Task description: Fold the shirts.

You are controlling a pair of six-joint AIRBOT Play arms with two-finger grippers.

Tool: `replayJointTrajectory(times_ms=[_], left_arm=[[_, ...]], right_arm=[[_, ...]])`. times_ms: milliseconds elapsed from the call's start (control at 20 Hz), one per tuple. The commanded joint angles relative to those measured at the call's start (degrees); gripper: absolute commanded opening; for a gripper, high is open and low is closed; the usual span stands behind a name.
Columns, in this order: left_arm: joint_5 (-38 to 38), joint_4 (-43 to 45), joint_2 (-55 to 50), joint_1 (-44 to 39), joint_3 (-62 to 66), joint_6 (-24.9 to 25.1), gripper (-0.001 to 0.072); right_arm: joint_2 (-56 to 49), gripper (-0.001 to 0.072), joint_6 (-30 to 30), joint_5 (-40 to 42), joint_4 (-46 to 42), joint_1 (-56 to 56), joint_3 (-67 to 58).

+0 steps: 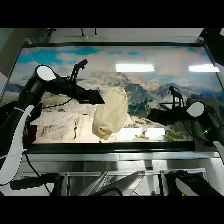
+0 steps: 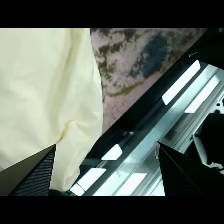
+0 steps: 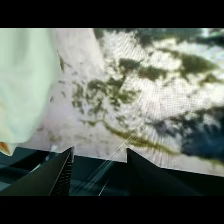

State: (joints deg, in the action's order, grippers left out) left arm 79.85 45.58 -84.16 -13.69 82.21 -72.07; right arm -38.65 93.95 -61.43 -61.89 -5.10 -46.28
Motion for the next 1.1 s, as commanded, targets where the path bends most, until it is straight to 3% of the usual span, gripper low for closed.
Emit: replayJointTrajectory(times_ms=[0,100,350,450,600,750,850,1000,1050], left_arm=[[6.1,0.0,-0.09,4.13,-0.76,-1.75,0.0694],[7.89,-0.07,0.31,6.45,-2.91,-1.92,0.0694],[4.37,-0.07,5.86,7.54,-23.74,-0.26,0.0694],[-0.48,-0.13,9.07,7.43,-33.59,0.09,0.0694],[-8.61,-0.94,13.6,7.41,-46.16,0.13,0.0694],[-13.62,-8.09,17.53,7.43,-53.83,3.65,0.0694],[-16.59,-11.23,20.15,7.43,-56.61,4.7,0.0694],[-19.71,-11.26,22.29,7.41,-57.83,4.5,0.0694],[-20.63,-11.39,22.49,7.41,-57.77,4.48,0.0693]], right_arm=[[-0.66,0.038,-4.33,3.19,0.61,0.02,-0.04],[-3.98,0.038,-8.98,4.2,5.38,0.0,-0.04],[-18.93,0.0393,-33.66,4.04,31.32,-1.66,-0.04],[-24.24,0.0536,-37.92,4.55,35.58,-3.63,-0.04],[-30.69,0.0518,-43.91,5.22,41.42,-6.23,-0.04],[-34.14,0.0516,-51.08,6.78,50.47,-7.76,-0.44],[-35.01,0.0509,-52.04,8.68,52.06,-8.44,-1.55],[-35.63,0.0287,-52.02,9.38,52.11,-8.55,-3.63],[-35.6,0.0109,-52.02,9.27,52.09,-8.55,-4.46]])
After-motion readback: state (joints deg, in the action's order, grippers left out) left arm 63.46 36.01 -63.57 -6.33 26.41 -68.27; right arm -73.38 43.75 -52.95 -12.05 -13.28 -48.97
